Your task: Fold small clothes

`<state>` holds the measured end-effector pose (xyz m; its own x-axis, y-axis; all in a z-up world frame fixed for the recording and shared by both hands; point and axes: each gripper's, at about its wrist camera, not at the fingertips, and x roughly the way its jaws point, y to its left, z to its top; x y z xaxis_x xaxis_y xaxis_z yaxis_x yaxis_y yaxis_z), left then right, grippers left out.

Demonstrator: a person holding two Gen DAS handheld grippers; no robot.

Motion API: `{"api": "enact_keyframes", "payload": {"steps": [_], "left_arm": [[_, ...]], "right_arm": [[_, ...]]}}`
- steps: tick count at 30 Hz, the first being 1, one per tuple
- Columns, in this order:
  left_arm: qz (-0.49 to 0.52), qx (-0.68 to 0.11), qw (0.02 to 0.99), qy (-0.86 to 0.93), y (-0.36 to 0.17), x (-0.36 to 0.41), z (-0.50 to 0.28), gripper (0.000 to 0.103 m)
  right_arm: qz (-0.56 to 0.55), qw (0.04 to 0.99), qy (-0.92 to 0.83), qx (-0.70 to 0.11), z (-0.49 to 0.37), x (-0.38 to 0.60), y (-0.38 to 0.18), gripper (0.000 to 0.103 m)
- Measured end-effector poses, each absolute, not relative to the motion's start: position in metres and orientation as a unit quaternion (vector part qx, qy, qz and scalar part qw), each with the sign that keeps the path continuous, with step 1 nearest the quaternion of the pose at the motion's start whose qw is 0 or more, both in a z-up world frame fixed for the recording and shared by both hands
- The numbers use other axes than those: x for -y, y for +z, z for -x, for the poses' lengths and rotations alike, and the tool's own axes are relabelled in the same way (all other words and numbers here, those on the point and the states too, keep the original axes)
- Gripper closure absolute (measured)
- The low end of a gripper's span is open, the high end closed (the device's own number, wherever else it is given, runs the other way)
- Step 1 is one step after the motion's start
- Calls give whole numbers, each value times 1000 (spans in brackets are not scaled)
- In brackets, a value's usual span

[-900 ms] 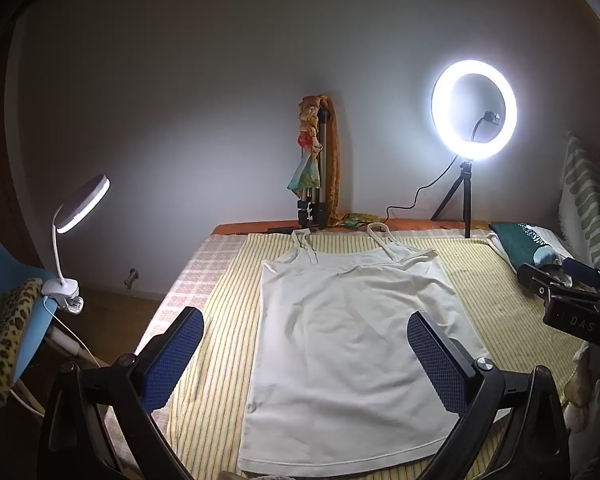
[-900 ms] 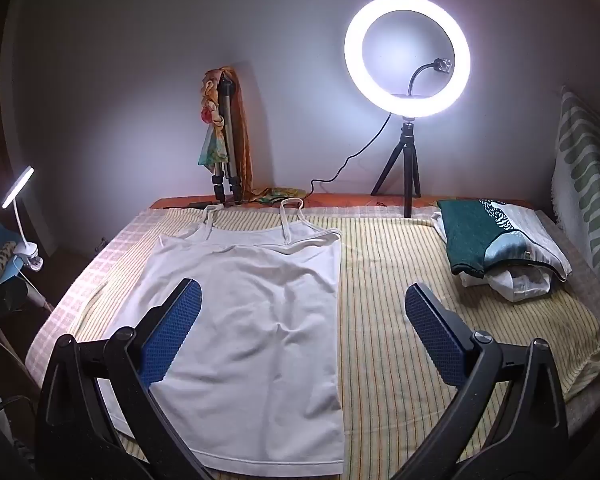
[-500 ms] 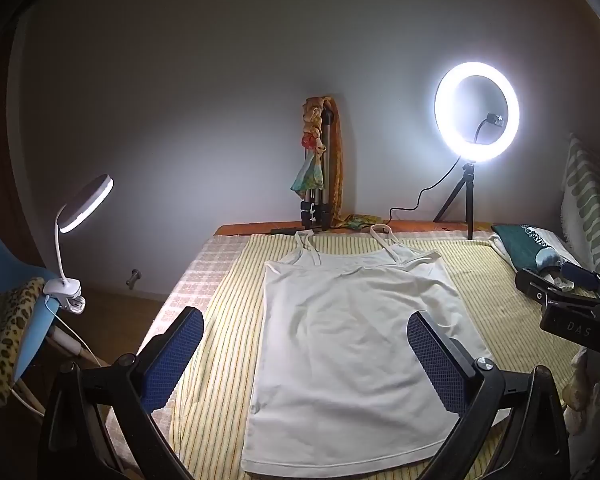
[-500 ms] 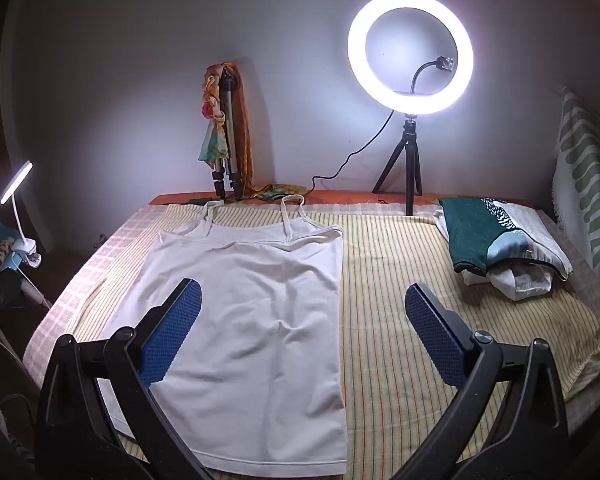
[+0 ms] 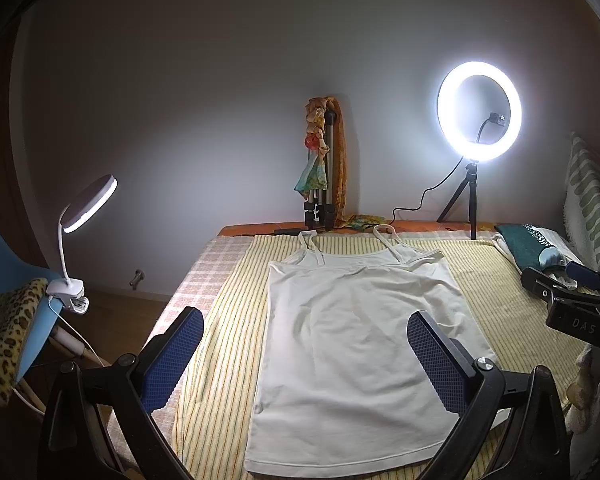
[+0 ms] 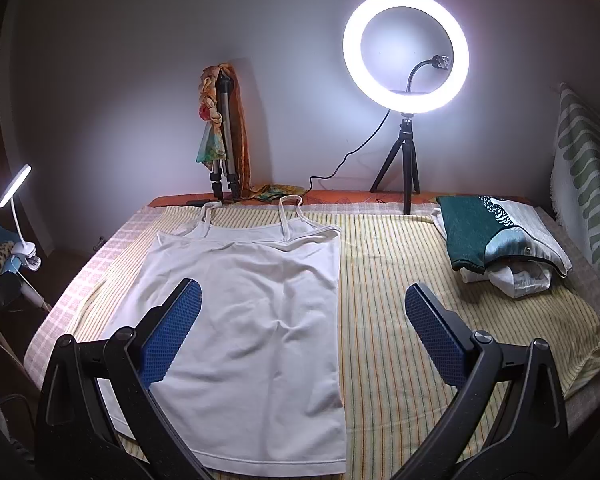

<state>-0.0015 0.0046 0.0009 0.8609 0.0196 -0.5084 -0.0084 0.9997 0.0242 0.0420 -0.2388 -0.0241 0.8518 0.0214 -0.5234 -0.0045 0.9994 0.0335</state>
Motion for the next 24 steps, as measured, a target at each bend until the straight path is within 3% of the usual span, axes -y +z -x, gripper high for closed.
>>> {"api": "enact_keyframes", "payload": {"steps": [24], "left_arm": [[-15, -261, 965, 10, -1, -8, 2, 0]], "right_arm": [[-18, 962, 7, -274, -42, 238, -25, 0]]}}
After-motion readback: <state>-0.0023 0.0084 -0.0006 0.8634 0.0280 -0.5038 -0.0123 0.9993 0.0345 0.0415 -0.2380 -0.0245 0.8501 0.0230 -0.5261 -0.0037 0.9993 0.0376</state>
